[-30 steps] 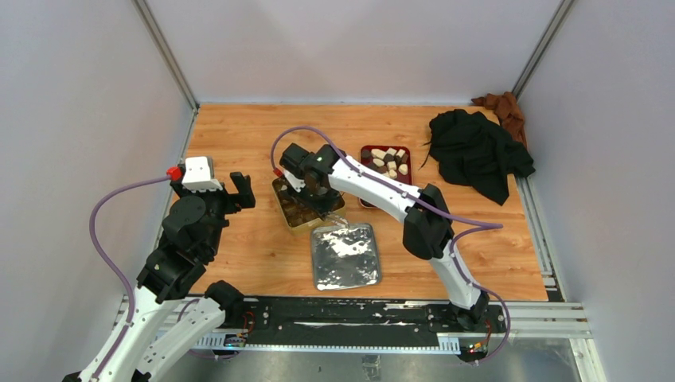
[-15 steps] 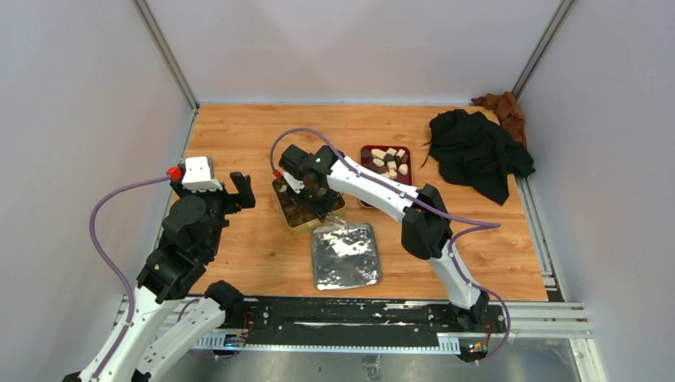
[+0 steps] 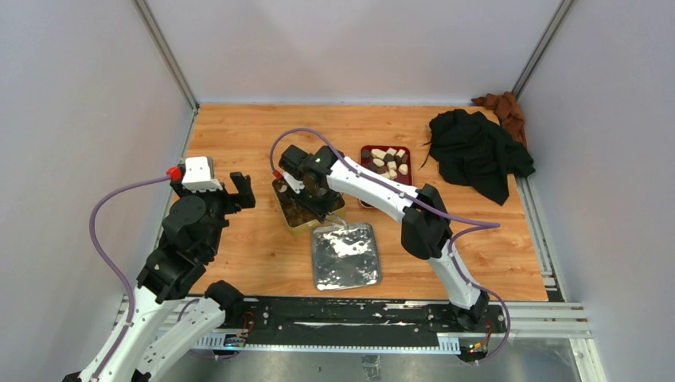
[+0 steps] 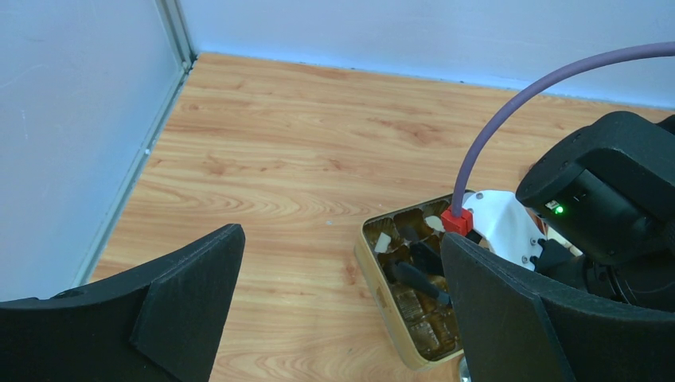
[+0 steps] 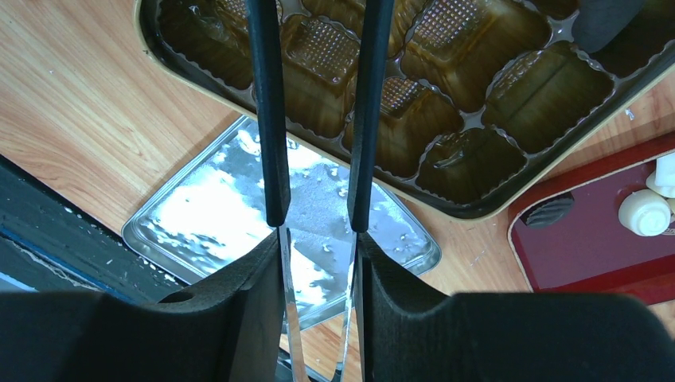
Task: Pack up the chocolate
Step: Place the fake chocolate in the packing box.
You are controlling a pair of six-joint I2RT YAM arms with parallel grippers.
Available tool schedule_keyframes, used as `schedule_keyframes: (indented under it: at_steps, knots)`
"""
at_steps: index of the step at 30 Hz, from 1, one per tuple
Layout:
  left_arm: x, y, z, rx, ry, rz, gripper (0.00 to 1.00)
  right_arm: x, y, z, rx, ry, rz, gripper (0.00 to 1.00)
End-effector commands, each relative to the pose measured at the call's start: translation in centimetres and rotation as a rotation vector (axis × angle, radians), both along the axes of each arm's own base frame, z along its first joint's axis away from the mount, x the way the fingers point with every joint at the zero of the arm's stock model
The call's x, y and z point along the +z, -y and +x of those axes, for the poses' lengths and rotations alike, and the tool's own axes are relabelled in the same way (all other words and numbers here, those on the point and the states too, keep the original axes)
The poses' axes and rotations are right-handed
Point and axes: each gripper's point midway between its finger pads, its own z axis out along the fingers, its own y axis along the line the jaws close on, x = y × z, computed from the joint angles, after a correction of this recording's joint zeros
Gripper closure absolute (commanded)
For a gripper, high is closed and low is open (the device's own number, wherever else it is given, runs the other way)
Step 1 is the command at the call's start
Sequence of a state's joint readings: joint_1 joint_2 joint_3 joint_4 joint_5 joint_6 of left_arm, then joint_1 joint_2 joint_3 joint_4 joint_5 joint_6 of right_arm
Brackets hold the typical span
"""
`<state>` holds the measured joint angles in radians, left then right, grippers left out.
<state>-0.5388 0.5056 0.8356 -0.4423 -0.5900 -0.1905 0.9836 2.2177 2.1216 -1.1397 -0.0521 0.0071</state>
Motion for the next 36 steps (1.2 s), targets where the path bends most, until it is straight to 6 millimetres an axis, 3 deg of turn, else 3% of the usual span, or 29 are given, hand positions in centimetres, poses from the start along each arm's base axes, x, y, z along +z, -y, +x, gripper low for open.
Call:
schedule_keyframes:
  at_steps: [1,11,21,28,36]
  knots:
    - [0.2,-0.2,0.0,0.013,0.018,-0.009,0.0,0.5,-0.3,-0.7,0.02,-0.005,-0.006,0.61]
    - [0.2,-0.2,0.0,0.012,0.019,-0.01,0.0,1.6,0.3,-0.3,0.011,0.034,-0.007,0.63]
    - [0.3,-0.2,0.0,0.011,0.021,-0.011,0.0,3.5,2.8,0.0,-0.016,0.105,-0.032,0.65]
    - [0.3,-0.2,0.0,0.012,0.023,-0.012,0.0,4.2,6.1,0.3,-0.066,0.133,-0.069,0.66]
    - [0.3,-0.2,0.0,0.01,0.022,-0.012,0.0,4.1,11.6,0.3,-0.164,0.14,-0.13,0.66]
